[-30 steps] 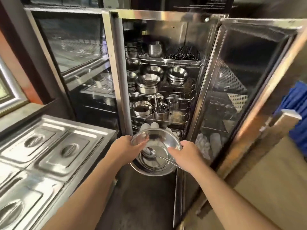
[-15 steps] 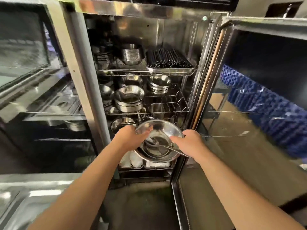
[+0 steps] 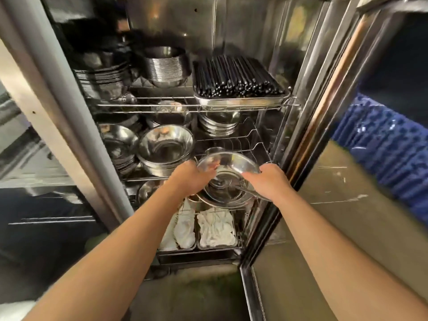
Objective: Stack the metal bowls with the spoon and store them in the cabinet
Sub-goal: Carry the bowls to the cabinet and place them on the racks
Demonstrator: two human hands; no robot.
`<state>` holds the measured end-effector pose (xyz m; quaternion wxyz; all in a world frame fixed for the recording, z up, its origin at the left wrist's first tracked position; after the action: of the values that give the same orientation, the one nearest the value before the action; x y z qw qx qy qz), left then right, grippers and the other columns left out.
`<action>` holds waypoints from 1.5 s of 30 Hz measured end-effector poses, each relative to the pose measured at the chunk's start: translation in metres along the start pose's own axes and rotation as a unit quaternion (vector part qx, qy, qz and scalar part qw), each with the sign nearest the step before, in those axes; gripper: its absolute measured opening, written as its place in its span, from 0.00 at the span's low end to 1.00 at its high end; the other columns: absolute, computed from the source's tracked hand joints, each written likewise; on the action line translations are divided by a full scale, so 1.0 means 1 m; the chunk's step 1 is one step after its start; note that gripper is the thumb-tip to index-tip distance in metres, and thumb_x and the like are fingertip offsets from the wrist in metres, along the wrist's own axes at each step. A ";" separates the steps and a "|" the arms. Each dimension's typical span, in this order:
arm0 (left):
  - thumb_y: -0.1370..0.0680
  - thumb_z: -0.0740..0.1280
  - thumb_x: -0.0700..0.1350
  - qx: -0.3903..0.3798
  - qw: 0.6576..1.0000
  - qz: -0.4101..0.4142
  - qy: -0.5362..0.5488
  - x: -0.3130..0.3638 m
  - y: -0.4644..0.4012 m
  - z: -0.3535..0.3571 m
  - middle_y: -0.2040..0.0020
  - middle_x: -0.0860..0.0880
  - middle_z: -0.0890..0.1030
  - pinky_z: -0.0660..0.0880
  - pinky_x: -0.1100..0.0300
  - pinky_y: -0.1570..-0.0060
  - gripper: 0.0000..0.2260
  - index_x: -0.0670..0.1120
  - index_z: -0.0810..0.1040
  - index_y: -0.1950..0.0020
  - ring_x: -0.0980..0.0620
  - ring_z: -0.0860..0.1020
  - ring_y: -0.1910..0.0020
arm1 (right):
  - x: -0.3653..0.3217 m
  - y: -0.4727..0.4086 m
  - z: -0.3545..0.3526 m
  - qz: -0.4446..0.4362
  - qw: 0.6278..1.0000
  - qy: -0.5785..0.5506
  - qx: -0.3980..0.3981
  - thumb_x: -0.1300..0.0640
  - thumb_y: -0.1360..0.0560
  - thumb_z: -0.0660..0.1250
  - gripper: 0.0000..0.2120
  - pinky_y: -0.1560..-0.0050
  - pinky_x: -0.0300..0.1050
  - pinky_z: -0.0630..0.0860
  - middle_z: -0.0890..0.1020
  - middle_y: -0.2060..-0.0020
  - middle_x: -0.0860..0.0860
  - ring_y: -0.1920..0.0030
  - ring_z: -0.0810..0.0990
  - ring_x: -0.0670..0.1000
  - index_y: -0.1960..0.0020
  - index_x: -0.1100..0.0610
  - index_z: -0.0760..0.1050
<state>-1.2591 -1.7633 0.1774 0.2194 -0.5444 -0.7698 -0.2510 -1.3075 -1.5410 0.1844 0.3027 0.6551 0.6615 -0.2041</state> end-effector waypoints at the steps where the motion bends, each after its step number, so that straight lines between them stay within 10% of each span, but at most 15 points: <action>1: 0.26 0.67 0.65 0.000 1.000 -0.005 0.003 0.003 -0.012 0.003 0.49 0.43 0.83 0.78 0.53 0.54 0.32 0.39 0.77 0.36 0.43 0.82 0.51 | 0.000 -0.015 0.001 0.002 1.000 0.004 -0.001 0.40 0.27 0.70 0.22 0.65 0.46 0.72 0.81 0.57 0.52 0.59 0.80 0.52 0.50 0.60 0.76; 9: 0.24 0.69 0.59 -0.001 0.998 -0.008 0.070 0.028 -0.100 0.036 0.64 0.54 0.76 0.68 0.61 0.70 0.16 0.55 0.67 0.64 0.58 0.75 0.66 | 0.005 -0.118 0.004 0.027 0.999 0.023 -0.006 0.43 0.27 0.70 0.18 0.68 0.44 0.70 0.81 0.60 0.52 0.62 0.79 0.52 0.48 0.57 0.78; 15: 0.25 0.70 0.59 0.002 0.996 -0.005 0.093 0.035 -0.147 0.052 0.62 0.53 0.77 0.69 0.63 0.75 0.17 0.51 0.70 0.46 0.57 0.77 0.65 | 0.008 -0.164 0.010 0.006 0.999 0.035 -0.014 0.44 0.26 0.69 0.21 0.65 0.44 0.68 0.82 0.55 0.54 0.54 0.81 0.57 0.44 0.60 0.78; 20: 0.25 0.72 0.57 0.013 0.995 0.016 0.099 0.032 -0.173 0.059 0.65 0.56 0.77 0.66 0.66 0.71 0.13 0.55 0.69 0.58 0.61 0.75 0.67 | 0.008 -0.184 0.019 0.007 0.997 0.073 -0.013 0.46 0.25 0.68 0.18 0.61 0.43 0.70 0.84 0.53 0.57 0.53 0.82 0.58 0.46 0.61 0.81; 27: 0.22 0.70 0.54 -0.022 0.994 0.037 0.096 0.032 -0.194 0.066 0.62 0.55 0.77 0.68 0.64 0.66 0.09 0.53 0.74 0.48 0.58 0.76 0.63 | 0.007 -0.198 0.024 0.018 0.995 0.103 0.000 0.46 0.24 0.67 0.16 0.70 0.41 0.68 0.82 0.57 0.53 0.61 0.80 0.52 0.47 0.58 0.80; 41: 0.25 0.71 0.60 -0.050 0.997 0.042 0.046 0.022 -0.197 0.076 0.28 0.42 0.68 0.74 0.54 0.43 0.36 0.50 0.62 0.21 0.43 0.76 0.38 | 0.012 -0.200 0.022 -0.009 0.990 0.139 0.025 0.51 0.24 0.70 0.13 0.69 0.39 0.65 0.83 0.48 0.54 0.63 0.74 0.49 0.43 0.57 0.80; 45: 0.24 0.70 0.61 -0.030 0.997 0.065 0.009 0.016 -0.186 0.073 0.23 0.42 0.62 0.72 0.52 0.37 0.37 0.49 0.60 0.20 0.41 0.75 0.34 | 0.010 -0.194 0.026 -0.033 0.979 0.192 0.052 0.50 0.24 0.70 0.17 0.49 0.47 0.69 0.75 0.38 0.58 0.37 0.71 0.59 0.38 0.56 0.79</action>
<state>-1.4454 -1.7584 0.1025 0.2253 -0.5974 -0.7230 -0.2639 -1.4954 -1.5621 0.1346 0.1285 0.6750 0.7168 -0.1186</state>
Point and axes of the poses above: each hand's wrist, its own y-axis away from the middle knuckle, its own z-axis out of the palm, x = y × z, the point moved 2 cm from there along -y, towards the middle knuckle
